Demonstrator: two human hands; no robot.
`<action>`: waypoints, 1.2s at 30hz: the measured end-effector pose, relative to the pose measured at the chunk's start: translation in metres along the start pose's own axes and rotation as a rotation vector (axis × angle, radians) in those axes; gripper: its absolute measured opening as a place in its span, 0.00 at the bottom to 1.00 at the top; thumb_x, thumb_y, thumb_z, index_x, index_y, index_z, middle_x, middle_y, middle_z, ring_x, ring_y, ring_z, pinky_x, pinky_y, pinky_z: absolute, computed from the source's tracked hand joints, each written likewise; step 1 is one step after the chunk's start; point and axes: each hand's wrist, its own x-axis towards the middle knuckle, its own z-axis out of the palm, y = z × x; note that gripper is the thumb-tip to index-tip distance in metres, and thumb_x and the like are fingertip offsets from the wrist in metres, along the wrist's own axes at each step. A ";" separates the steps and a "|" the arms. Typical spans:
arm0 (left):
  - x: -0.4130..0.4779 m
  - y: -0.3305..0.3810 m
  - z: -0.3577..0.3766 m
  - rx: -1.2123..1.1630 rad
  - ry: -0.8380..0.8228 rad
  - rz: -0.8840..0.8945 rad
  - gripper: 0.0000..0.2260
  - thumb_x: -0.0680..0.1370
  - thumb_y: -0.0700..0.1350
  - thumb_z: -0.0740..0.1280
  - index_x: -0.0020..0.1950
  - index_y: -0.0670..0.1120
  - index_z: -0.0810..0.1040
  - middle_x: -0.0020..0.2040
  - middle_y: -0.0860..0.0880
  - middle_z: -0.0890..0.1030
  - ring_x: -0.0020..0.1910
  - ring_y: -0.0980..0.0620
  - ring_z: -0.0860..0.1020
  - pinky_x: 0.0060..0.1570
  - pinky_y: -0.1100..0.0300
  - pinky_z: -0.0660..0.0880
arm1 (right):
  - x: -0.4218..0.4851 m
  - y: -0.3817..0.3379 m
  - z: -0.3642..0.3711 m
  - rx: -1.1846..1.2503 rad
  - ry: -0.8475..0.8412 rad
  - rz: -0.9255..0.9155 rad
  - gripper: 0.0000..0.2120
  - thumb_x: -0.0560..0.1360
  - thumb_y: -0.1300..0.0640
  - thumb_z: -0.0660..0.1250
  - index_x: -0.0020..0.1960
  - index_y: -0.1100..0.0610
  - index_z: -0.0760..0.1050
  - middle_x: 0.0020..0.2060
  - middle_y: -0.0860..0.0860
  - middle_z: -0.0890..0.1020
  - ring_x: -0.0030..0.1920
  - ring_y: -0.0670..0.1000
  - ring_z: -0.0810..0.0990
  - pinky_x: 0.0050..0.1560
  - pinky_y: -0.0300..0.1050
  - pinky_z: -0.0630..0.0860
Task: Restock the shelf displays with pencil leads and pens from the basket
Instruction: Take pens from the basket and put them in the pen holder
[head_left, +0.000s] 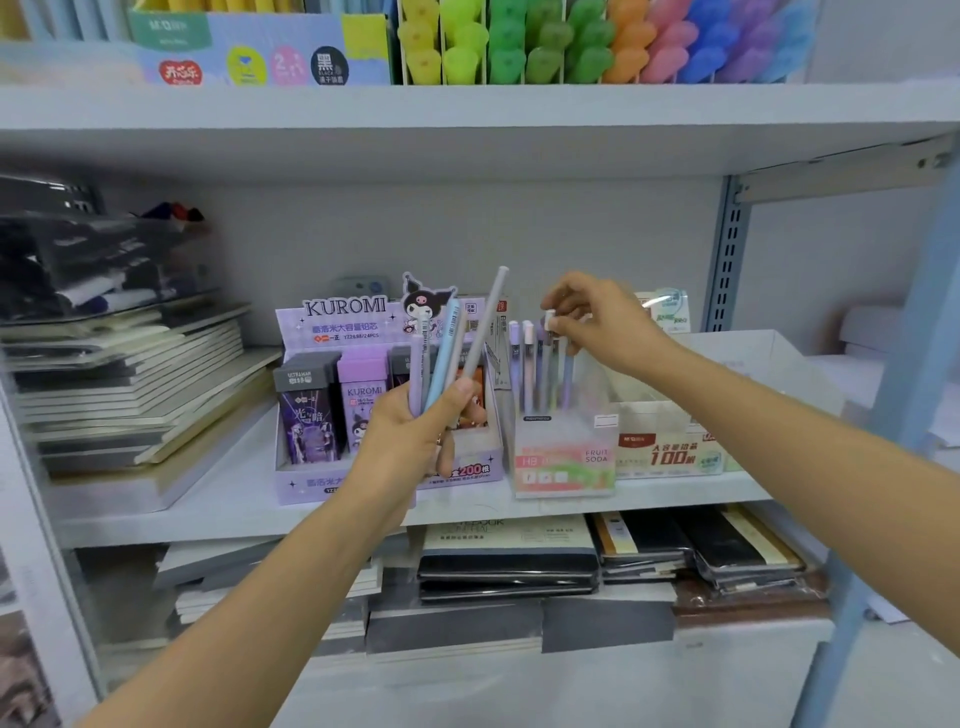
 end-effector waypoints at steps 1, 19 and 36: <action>-0.001 0.001 0.000 0.002 0.001 -0.002 0.11 0.78 0.50 0.68 0.52 0.43 0.80 0.39 0.47 0.84 0.18 0.55 0.66 0.19 0.67 0.64 | 0.000 -0.001 0.002 -0.047 0.025 -0.004 0.06 0.77 0.62 0.68 0.53 0.58 0.79 0.40 0.48 0.80 0.35 0.41 0.78 0.35 0.33 0.76; -0.025 0.018 0.008 0.026 -0.046 -0.024 0.10 0.77 0.52 0.68 0.49 0.47 0.83 0.42 0.47 0.86 0.18 0.56 0.66 0.20 0.66 0.60 | -0.037 -0.058 -0.015 0.851 -0.094 0.077 0.07 0.79 0.61 0.64 0.52 0.65 0.77 0.40 0.55 0.83 0.38 0.49 0.82 0.38 0.37 0.79; -0.025 0.023 0.011 0.045 0.048 -0.054 0.10 0.77 0.50 0.69 0.51 0.44 0.83 0.38 0.49 0.85 0.18 0.57 0.66 0.19 0.67 0.60 | -0.034 -0.041 -0.054 0.867 0.027 0.154 0.04 0.79 0.63 0.64 0.50 0.62 0.76 0.42 0.57 0.82 0.40 0.49 0.83 0.44 0.38 0.80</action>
